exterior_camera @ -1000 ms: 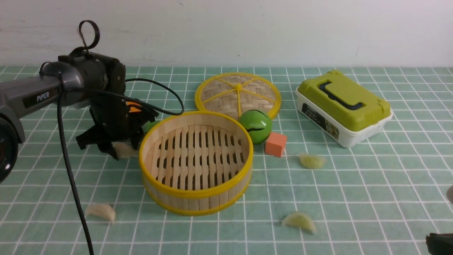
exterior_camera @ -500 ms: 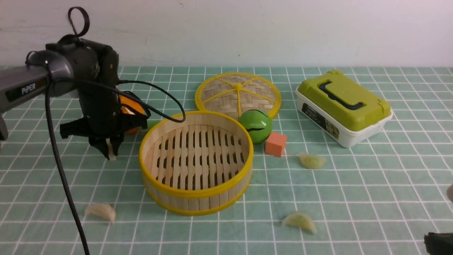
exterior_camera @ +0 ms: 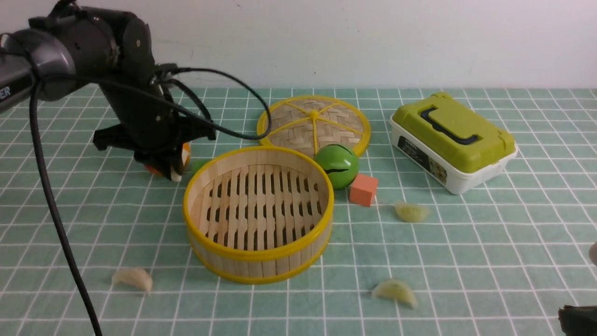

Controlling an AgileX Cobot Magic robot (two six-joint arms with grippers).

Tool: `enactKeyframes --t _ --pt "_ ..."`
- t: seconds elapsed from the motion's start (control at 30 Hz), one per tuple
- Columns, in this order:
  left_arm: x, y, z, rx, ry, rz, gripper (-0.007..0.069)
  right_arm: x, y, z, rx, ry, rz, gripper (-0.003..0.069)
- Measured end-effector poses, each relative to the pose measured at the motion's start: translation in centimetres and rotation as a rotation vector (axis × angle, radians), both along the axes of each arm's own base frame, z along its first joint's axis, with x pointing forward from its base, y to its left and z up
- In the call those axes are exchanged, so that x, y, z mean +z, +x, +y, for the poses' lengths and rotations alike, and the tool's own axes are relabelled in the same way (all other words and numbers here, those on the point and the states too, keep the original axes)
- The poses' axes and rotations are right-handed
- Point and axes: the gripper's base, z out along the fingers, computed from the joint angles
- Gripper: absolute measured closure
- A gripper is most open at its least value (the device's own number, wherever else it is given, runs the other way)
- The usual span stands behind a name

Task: Put the dumplings into the steamer on the table with the blue tablecloth.
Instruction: 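Place the dumpling into the bamboo steamer basket with the left gripper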

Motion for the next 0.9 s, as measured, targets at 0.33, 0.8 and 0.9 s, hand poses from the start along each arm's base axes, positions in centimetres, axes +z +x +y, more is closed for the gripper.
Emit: enactKeyframes --t 0.33,0.8,0.9 --pt "-1.2 -0.6 -6.1 -0.206 0.007 -0.054 0.0545 0.0 0.0 0.0 0.0 0.001 -0.003 0.0649" --pt "-4.9 0.1 -6.1 -0.19 0.057 0.075 0.0307 0.0 0.0 0.0 0.0 0.001 -0.004 0.0638" --pt "-0.7 -1.3 -5.5 -0.195 0.068 0.073 0.0256 0.0 0.0 0.0 0.0 0.001 -0.004 0.0636"
